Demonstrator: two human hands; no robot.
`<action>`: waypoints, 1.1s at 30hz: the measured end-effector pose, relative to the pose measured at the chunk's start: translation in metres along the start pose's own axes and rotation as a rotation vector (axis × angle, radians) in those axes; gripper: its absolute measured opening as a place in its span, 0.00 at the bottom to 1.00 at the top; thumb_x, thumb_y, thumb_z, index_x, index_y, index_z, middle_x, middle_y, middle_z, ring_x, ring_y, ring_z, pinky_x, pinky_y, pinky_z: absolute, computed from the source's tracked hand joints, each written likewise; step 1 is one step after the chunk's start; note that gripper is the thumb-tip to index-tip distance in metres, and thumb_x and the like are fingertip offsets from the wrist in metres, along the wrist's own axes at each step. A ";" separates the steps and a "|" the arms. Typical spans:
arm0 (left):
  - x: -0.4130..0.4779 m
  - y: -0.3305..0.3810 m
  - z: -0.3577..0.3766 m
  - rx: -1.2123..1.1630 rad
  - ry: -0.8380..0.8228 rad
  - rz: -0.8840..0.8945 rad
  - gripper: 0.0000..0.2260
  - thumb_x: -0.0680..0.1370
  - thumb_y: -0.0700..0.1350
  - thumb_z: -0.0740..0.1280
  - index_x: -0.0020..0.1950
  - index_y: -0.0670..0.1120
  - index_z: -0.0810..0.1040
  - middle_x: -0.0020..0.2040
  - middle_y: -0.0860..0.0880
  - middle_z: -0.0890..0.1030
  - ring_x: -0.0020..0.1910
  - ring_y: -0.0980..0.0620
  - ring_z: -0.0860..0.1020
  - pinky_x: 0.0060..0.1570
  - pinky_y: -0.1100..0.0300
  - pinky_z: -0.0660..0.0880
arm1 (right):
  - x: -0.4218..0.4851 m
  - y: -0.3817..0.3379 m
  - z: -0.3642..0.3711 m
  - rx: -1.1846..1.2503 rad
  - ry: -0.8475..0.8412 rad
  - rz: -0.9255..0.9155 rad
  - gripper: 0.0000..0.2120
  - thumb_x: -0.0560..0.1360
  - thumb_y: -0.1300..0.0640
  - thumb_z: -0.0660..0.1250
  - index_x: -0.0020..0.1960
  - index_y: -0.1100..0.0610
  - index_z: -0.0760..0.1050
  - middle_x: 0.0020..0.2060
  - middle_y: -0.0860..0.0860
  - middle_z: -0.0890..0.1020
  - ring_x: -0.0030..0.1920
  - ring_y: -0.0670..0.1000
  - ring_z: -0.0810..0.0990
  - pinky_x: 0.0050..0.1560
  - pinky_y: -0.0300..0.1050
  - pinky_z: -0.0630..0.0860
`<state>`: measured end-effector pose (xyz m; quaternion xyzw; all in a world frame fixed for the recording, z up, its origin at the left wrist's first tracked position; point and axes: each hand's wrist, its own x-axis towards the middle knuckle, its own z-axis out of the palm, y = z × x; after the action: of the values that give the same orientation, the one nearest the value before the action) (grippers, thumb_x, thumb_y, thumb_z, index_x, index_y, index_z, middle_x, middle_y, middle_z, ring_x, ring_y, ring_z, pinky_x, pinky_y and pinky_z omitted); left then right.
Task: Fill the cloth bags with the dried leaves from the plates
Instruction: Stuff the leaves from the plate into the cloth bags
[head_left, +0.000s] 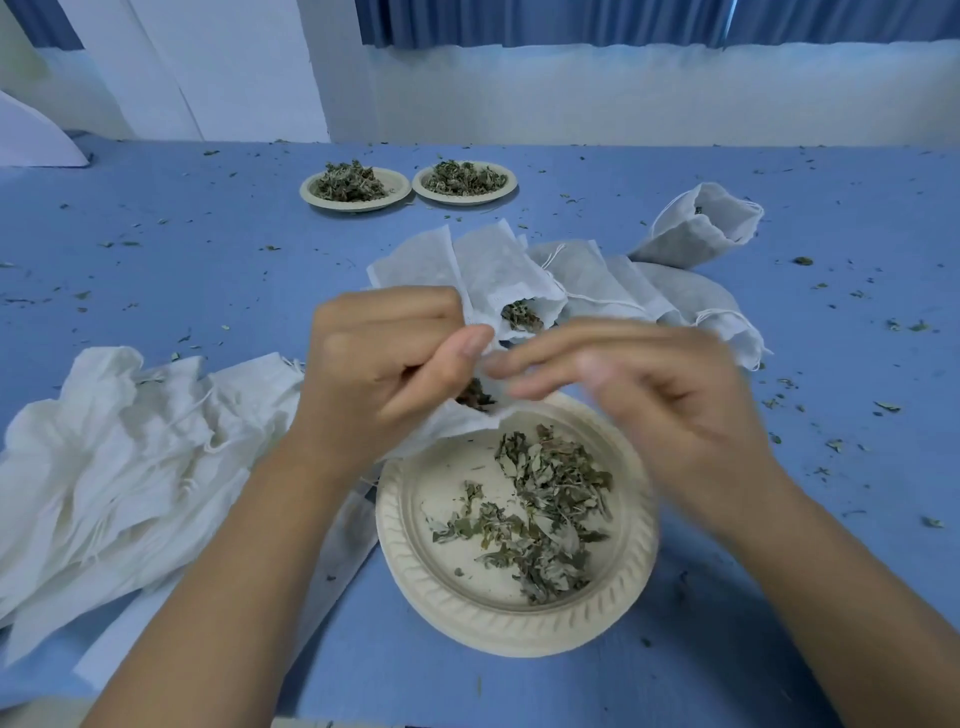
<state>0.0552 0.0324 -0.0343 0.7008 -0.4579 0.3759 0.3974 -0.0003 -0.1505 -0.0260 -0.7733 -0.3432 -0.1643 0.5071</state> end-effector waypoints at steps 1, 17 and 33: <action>0.000 -0.001 -0.004 0.018 0.020 -0.002 0.29 0.84 0.44 0.56 0.22 0.40 0.70 0.23 0.48 0.66 0.24 0.52 0.64 0.28 0.67 0.57 | 0.001 0.000 -0.008 0.080 0.054 0.035 0.20 0.78 0.56 0.56 0.37 0.62 0.81 0.38 0.53 0.85 0.39 0.49 0.83 0.40 0.40 0.76; -0.002 -0.005 -0.007 0.036 0.106 -0.075 0.29 0.85 0.46 0.54 0.23 0.40 0.70 0.22 0.46 0.68 0.23 0.49 0.64 0.25 0.61 0.59 | -0.003 0.016 0.019 -0.385 -0.552 0.249 0.24 0.72 0.48 0.72 0.67 0.45 0.71 0.66 0.40 0.66 0.67 0.36 0.58 0.66 0.29 0.56; -0.002 -0.006 -0.006 0.026 0.103 -0.091 0.30 0.85 0.47 0.54 0.23 0.39 0.70 0.21 0.46 0.68 0.22 0.48 0.65 0.25 0.59 0.59 | 0.002 0.018 0.014 -0.411 -0.484 0.245 0.11 0.71 0.58 0.74 0.53 0.53 0.82 0.48 0.46 0.78 0.52 0.43 0.74 0.57 0.40 0.70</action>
<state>0.0595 0.0398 -0.0348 0.7058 -0.3994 0.3989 0.4280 0.0129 -0.1415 -0.0432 -0.9115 -0.3178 0.0203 0.2605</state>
